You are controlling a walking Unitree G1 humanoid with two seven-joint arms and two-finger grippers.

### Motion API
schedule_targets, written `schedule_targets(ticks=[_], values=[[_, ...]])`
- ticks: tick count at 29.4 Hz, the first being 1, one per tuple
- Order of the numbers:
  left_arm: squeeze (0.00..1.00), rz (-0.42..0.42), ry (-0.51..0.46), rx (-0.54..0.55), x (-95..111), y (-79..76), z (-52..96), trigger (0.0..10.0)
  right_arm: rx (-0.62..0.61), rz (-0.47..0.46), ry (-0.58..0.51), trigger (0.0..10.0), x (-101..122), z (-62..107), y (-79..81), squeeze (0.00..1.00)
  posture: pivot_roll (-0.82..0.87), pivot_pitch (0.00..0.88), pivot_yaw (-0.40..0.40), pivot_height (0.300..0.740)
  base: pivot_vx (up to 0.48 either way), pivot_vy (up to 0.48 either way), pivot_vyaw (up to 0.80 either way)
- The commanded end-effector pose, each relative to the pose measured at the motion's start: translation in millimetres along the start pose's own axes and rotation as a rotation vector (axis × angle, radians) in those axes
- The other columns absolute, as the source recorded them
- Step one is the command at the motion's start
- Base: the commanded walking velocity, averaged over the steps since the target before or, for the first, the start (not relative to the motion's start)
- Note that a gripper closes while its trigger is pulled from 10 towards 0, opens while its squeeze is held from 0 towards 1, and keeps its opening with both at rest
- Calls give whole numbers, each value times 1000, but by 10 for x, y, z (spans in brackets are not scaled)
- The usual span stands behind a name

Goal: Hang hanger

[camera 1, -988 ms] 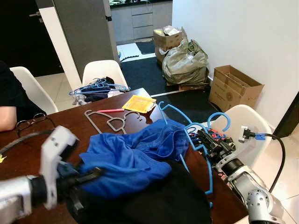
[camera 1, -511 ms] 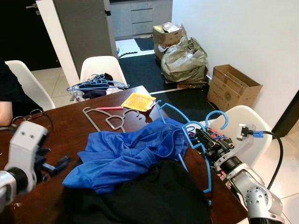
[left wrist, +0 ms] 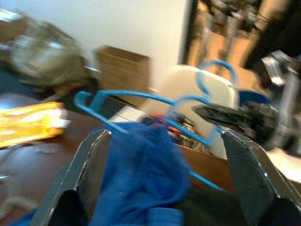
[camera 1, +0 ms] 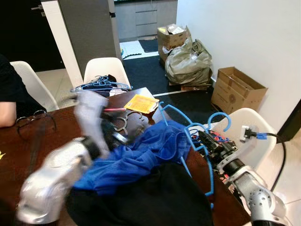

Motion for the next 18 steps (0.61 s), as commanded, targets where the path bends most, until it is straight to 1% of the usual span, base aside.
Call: schedule_targets(ticks=[1, 2, 3, 4, 5, 7, 8, 9, 10, 12, 13, 15, 18], values=[[0, -34, 63, -16, -129, 30, -29, 10000, 5, 0, 3, 10000, -4, 0, 15, 0, -22, 0, 45, 731, 0, 0, 0], [0, -40, 101, -30, -208, 27, -44, 10000, 4, 4, 5, 10000, -4, 4, 11, 0, -22, 0, 45, 731, 0, 0, 0], [0, -40, 101, -30, -208, 27, -44, 10000, 4, 4, 5, 10000, -4, 4, 11, 0, -22, 0, 45, 731, 0, 0, 0], [0, -70, 158, -46, -326, 40, -40, 10000, 1, 8, 4, 10000, -2, 13, 6, 0, -29, 0, 50, 731, 0, 0, 0], [0, -122, 225, -32, -453, 117, -23, 10000, -2, 12, 3, 10000, -2, 19, 0, 0, -33, 0, 49, 731, 0, 0, 0], [0, -213, 327, -12, -617, 234, 17, 10000, -5, 22, 4, 10000, -2, 19, 3, 0, -38, 0, 53, 731, 0, 0, 0], [0, -213, 327, -12, -617, 234, 17, 10000, -5, 22, 4, 10000, -2, 19, 3, 0, -38, 0, 53, 731, 0, 0, 0], [0, -238, 365, -11, -661, 257, 39, 10000, -6, 25, 5, 10000, -5, 17, 5, 0, -39, 0, 51, 731, 0, 0, 0], [0, -238, 365, -11, -661, 257, 39, 10000, -6, 25, 5, 10000, -5, 17, 5, 0, -39, 0, 51, 731, 0, 0, 0], [0, -273, 404, -18, -702, 266, 62, 10000, -7, 26, 6, 10000, -8, 18, 8, 0, -37, 0, 51, 731, 0, 0, 0], [0, -273, 404, -18, -702, 266, 62, 10000, -7, 26, 6, 10000, -8, 18, 8, 0, -37, 0, 51, 731, 0, 0, 0], [0, -370, 406, 6, -695, 341, 56, 10000, -8, 24, 5, 10000, -6, 16, 7, 0, -38, 0, 53, 731, 0, 0, 0], [0, -364, 381, 17, -657, 355, 35, 10000, -9, 24, 4, 10000, -6, 15, 8, 0, -38, 0, 53, 731, 0, 0, 0]])
Point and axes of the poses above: a point about 5 cm out from each wrist's last joint towards the gripper, its own z axis pointing back from the gripper into the wrist, its own x axis along the axis of the wrist's last joint, y = z × x, the point moved 6 cm from there along -z, pointing out of the wrist towards the gripper, and after that the axes turned 14 degrees about z, right-handed, at the moved point
